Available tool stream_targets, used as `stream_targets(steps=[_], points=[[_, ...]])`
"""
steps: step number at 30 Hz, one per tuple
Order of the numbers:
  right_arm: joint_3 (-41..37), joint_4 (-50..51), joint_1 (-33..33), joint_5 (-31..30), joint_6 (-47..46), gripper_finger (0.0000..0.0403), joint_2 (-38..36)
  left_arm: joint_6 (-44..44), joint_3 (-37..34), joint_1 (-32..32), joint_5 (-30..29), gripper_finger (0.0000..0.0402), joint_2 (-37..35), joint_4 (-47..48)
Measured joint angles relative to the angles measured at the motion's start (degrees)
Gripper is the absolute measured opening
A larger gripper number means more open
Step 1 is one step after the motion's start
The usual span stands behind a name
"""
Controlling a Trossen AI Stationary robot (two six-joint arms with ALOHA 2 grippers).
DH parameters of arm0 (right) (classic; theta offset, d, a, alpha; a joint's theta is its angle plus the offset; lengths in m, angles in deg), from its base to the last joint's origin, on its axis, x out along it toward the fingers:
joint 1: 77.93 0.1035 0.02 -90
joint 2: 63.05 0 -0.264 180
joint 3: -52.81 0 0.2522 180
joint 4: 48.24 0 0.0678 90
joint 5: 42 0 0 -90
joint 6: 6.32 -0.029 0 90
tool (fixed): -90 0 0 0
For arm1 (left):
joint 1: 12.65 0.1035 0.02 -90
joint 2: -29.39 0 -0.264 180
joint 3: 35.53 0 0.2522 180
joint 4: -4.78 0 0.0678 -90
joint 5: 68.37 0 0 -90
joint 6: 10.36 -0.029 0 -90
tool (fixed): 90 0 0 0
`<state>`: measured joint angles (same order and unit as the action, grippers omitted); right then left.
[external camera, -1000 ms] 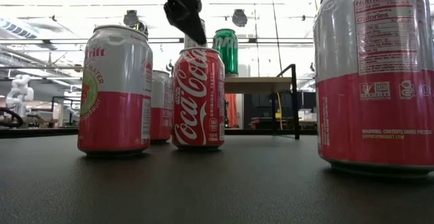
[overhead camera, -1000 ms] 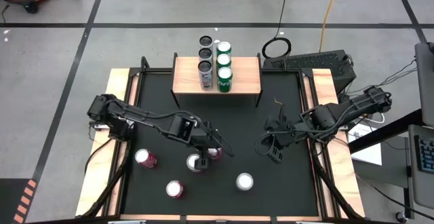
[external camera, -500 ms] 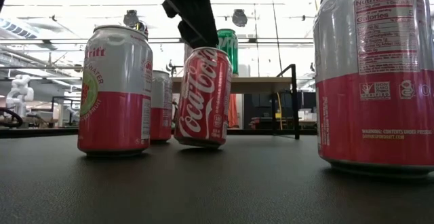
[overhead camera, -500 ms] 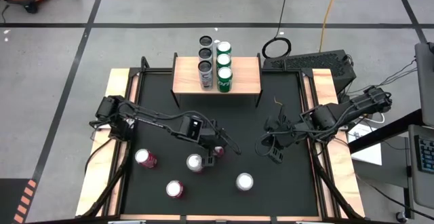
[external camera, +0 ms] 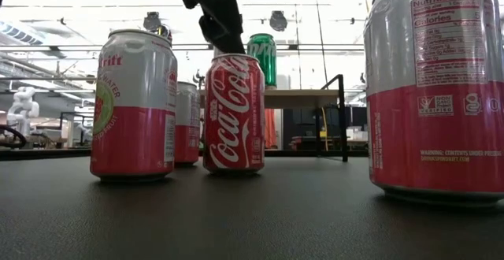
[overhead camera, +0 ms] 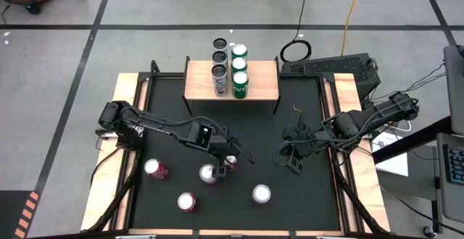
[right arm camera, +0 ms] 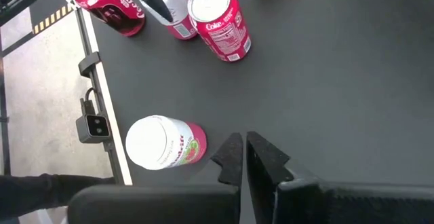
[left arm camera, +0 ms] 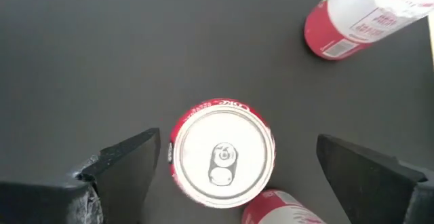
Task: Place canned beverage on shelf
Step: Put the top right red white soda can on the shelf
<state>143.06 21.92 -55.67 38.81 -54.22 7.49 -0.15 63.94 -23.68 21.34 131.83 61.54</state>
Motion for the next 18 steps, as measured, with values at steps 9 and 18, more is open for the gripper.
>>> stream_targets(steps=[9,18], points=[[0.00,-0.02,0.00,0.00,0.15,0.0000,0.00,-2.94,0.11,0.09,1.08,0.0400,-0.86,-0.32],[0.00,-0.48,-0.02,-0.02,0.15,0.0000,0.20,-3.51,0.11,1.51,2.64,0.0400,2.55,-0.67]])
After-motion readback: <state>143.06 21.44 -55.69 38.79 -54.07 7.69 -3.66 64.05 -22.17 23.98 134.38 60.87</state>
